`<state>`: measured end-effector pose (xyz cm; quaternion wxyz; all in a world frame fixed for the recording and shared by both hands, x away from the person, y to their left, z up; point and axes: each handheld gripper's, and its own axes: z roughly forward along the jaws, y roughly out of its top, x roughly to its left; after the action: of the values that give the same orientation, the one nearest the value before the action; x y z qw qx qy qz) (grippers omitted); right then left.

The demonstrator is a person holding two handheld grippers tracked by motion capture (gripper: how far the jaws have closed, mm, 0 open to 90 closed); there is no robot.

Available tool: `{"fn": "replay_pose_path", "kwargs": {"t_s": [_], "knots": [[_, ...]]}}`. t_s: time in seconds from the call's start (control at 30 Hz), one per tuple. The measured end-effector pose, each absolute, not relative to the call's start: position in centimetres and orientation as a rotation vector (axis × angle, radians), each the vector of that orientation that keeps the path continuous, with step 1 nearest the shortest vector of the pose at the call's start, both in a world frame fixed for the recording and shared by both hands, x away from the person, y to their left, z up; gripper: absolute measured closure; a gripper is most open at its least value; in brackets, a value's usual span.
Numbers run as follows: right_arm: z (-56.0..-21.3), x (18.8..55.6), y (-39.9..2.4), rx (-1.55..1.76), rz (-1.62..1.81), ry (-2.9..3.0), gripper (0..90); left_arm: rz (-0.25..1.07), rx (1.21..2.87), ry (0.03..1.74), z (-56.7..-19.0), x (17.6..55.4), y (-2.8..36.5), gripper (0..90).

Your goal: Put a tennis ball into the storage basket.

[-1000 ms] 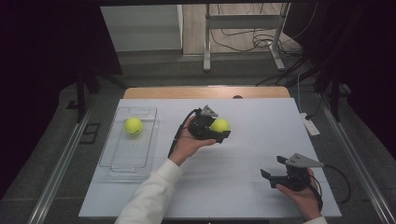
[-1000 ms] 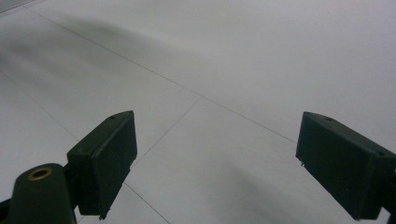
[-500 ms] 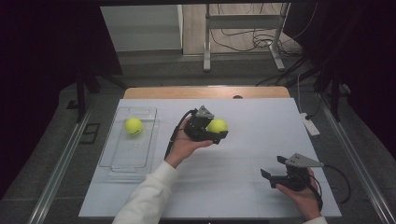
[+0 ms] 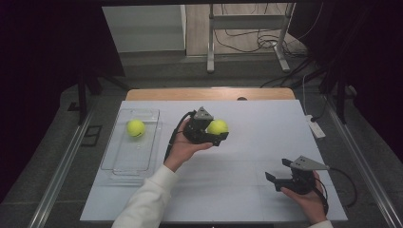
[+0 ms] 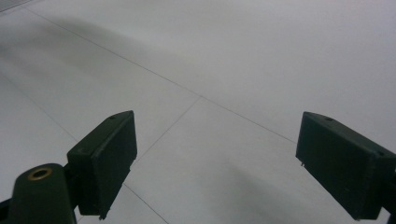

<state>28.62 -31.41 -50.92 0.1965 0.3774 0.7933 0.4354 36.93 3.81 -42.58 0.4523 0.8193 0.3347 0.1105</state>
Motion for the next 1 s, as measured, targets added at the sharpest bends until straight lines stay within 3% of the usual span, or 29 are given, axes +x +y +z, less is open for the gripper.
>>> {"fn": "replay_pose_path", "kwargs": {"t_s": [1.0], "knots": [[-50.9,28.6,-31.3,1.061,1.22,2.219,13.1,0.324,1.978,0.852,-41.3,36.1,6.7,26.8]]}}
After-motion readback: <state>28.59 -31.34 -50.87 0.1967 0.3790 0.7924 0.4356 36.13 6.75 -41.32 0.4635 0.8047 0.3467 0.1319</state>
